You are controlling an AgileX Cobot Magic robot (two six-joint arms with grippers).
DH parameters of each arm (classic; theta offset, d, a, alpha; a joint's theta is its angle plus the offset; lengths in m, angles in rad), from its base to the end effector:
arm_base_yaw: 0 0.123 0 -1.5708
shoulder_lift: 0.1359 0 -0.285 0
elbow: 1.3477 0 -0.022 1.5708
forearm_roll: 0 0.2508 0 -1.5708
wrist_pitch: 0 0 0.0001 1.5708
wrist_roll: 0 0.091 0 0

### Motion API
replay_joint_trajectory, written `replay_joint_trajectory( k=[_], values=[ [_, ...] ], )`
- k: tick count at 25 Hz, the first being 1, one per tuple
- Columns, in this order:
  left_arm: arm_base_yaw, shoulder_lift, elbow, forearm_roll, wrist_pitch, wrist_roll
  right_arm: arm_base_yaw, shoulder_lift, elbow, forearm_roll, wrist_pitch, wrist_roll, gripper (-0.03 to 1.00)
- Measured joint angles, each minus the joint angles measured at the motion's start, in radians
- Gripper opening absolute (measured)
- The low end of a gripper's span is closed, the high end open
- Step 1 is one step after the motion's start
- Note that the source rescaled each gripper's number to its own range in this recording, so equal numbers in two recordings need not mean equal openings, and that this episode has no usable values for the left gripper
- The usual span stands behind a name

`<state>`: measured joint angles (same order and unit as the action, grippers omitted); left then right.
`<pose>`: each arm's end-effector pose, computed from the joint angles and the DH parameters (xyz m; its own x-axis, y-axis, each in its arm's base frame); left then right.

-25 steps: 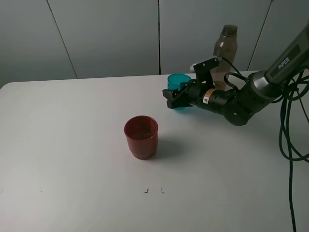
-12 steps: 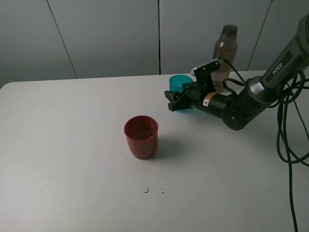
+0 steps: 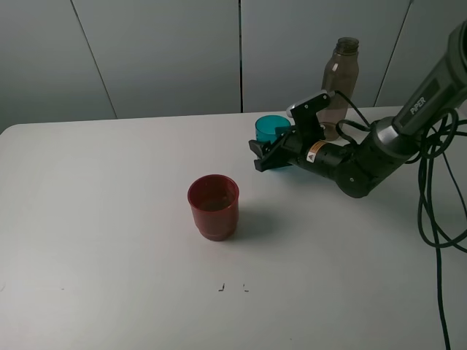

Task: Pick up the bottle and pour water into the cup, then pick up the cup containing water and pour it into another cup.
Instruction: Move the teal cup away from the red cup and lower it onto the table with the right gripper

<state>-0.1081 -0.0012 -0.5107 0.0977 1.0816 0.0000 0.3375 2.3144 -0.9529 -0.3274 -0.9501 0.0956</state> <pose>-0.0065 0.0086 0.2789 -0.4576 0.0958 -0.8840 0.0527 0.9954 0.0806 0.3661 0.1537 0.0410 -0.2674 -0.1954 -0.9436 -0.5809 0.8140 -0.0039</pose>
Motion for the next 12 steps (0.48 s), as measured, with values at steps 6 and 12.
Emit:
replay_joint_trajectory(
  k=[6, 12],
  values=[
    [0.000, 0.000, 0.000, 0.000, 0.000, 0.000, 0.000, 0.000, 0.000, 0.000, 0.000, 0.000, 0.05],
    [0.000, 0.000, 0.000, 0.000, 0.000, 0.000, 0.000, 0.000, 0.000, 0.000, 0.000, 0.038, 0.85]
  ],
)
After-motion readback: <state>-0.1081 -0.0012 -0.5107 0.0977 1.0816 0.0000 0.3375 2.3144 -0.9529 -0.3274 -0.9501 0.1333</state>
